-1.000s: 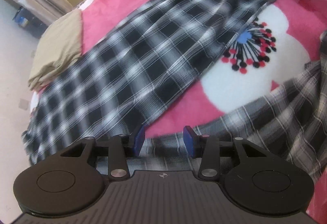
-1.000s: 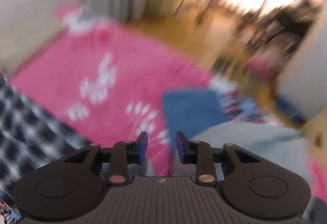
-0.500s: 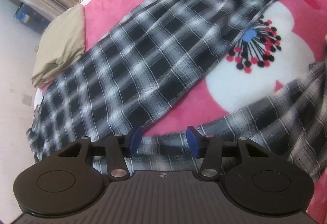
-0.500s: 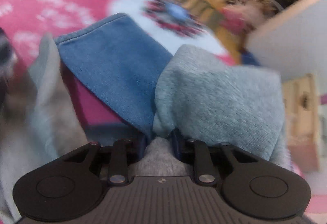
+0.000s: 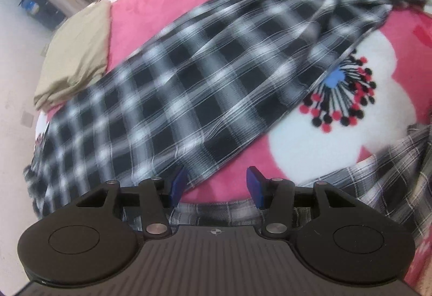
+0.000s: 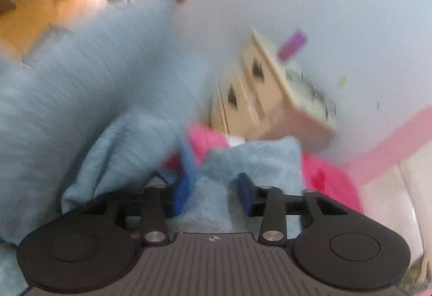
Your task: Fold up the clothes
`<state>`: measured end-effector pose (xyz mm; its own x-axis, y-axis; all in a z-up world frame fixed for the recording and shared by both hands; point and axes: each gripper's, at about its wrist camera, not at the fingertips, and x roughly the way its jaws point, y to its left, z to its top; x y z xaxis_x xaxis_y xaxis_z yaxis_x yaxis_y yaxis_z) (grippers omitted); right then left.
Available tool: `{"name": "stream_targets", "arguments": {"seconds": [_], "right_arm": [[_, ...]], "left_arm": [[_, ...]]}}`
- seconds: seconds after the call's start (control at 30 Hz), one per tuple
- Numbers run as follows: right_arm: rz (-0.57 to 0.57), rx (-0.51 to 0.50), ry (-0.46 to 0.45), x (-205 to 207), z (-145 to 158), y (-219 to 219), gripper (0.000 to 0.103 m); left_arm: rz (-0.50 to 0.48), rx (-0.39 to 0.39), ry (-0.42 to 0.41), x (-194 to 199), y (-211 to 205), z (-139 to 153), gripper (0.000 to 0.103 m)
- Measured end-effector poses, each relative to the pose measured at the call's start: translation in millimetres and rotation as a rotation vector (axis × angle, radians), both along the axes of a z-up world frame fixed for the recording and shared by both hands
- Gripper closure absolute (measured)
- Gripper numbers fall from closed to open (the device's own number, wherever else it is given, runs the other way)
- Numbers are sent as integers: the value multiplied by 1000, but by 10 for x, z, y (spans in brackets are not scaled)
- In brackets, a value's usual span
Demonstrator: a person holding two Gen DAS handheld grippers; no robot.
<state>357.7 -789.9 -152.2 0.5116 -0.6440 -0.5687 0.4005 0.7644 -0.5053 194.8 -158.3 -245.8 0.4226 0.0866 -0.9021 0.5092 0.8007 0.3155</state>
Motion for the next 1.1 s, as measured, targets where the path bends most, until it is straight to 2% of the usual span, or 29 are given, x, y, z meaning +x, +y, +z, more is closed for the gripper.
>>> {"name": "stream_targets", "arguments": {"seconds": [0.07,0.23,0.27,0.33,0.37,0.47,0.53,0.6,0.63,0.7,0.83,0.97,1.1], "right_arm": [[57,-5,-158,-205,353,216,46],[297,277,-342,-1069,871,982,46],[331,360,-327,-1197,838,1104,48],[371,511,-234,-1405,545,1415,51],[390,545,-174,-1454,335,1590,55],[417,467,-6,-1441,-356,1996,56],[368,425,55,-1268,-695,2060,57],[317,397,99,-1182,-947,1980,62],[302,347,125,-1113,-1042,1940,68],[301,227,184,-1043,-1213,1800,73],[317,129,215,-941,-1123,1372,89],[335,87,241,-831,-948,792,94],[266,98,233,-681,-757,307,96]], "left_arm": [[-16,-6,-8,-5,-8,-15,54],[-25,-36,-19,-10,4,-46,54],[-21,-43,-17,-8,15,-51,54],[-17,-53,-8,-16,57,-64,54],[-19,-54,-6,-32,38,-51,54],[-45,-41,-15,-41,37,-21,54],[-52,-35,-23,-52,54,8,54],[-44,-33,-18,-38,65,24,54],[-40,-32,-14,-35,68,24,54],[-39,-23,-15,-40,59,32,54],[-42,-2,-1,-33,36,18,54],[-62,41,4,-29,9,8,54],[-53,56,4,6,4,32,54]]}}
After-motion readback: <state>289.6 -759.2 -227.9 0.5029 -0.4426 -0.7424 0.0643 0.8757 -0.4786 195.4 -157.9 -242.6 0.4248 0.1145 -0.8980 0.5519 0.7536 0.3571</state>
